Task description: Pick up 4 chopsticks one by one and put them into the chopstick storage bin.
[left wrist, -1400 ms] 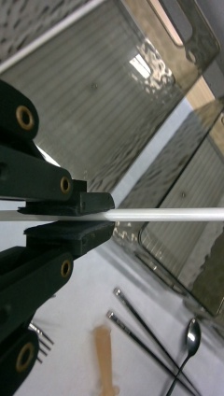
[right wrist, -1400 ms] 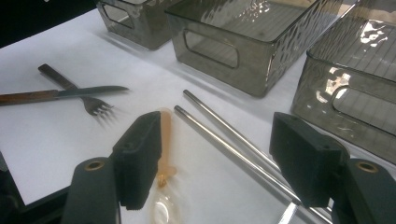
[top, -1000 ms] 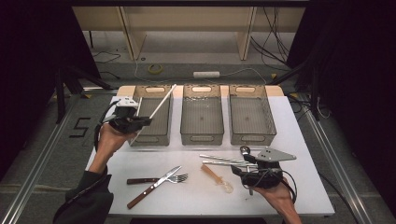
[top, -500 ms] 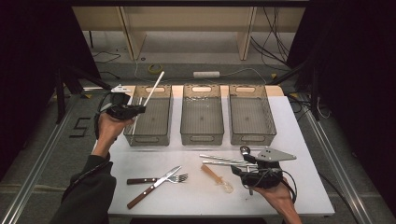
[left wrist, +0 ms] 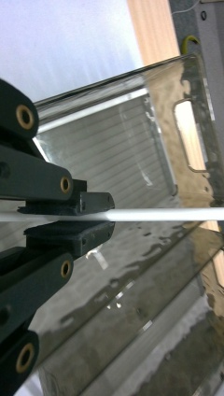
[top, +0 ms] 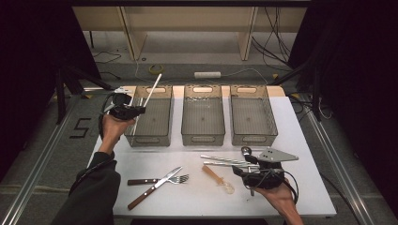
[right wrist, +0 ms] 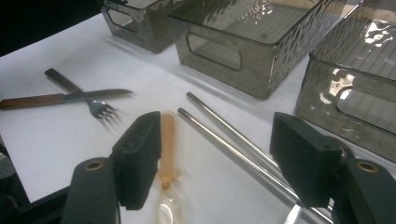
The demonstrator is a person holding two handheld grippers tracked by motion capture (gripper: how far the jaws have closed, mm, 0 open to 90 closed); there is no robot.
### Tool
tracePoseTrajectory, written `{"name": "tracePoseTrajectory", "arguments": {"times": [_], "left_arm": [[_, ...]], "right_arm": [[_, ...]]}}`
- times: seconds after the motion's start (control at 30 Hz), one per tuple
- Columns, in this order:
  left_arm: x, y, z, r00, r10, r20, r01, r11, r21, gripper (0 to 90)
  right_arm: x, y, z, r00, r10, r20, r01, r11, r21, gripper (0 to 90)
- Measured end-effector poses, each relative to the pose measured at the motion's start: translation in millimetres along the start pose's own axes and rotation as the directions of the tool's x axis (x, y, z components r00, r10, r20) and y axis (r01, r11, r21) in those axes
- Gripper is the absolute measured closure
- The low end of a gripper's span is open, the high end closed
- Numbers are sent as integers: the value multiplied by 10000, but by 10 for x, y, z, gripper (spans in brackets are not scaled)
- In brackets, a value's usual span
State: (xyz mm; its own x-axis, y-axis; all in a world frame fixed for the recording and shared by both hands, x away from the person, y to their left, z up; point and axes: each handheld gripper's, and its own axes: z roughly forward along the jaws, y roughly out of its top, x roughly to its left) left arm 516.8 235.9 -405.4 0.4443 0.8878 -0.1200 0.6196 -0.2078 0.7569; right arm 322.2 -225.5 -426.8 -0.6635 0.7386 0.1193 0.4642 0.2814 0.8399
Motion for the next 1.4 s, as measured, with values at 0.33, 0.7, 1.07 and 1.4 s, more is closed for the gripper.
{"name": "tracePoseTrajectory", "arguments": {"times": [0.33, 0.7, 1.07, 1.4], "left_arm": [[65, -103, 125, 9994, -320, -108, 324, 9988, 356, 828], [6, -92, -3, 9980, -545, 320, 558, 9976, -417, 449], [-234, -112, -216, 9920, -620, 1101, 724, 9930, -933, 218], [-489, -173, -366, 9900, 111, 1407, 29, 9950, -994, 189]], "right_arm": [[3, 2, -2, 10000, 9, -3, -9, 10000, 2, 349], [4, 5, -8, 10000, -9, -41, 9, 10000, -63, 349], [0, 28, -6, 9997, -230, -129, 232, 9996, 149, 338], [-68, 123, 20, 9943, -907, -553, 964, 9893, 1097, 329]]}}
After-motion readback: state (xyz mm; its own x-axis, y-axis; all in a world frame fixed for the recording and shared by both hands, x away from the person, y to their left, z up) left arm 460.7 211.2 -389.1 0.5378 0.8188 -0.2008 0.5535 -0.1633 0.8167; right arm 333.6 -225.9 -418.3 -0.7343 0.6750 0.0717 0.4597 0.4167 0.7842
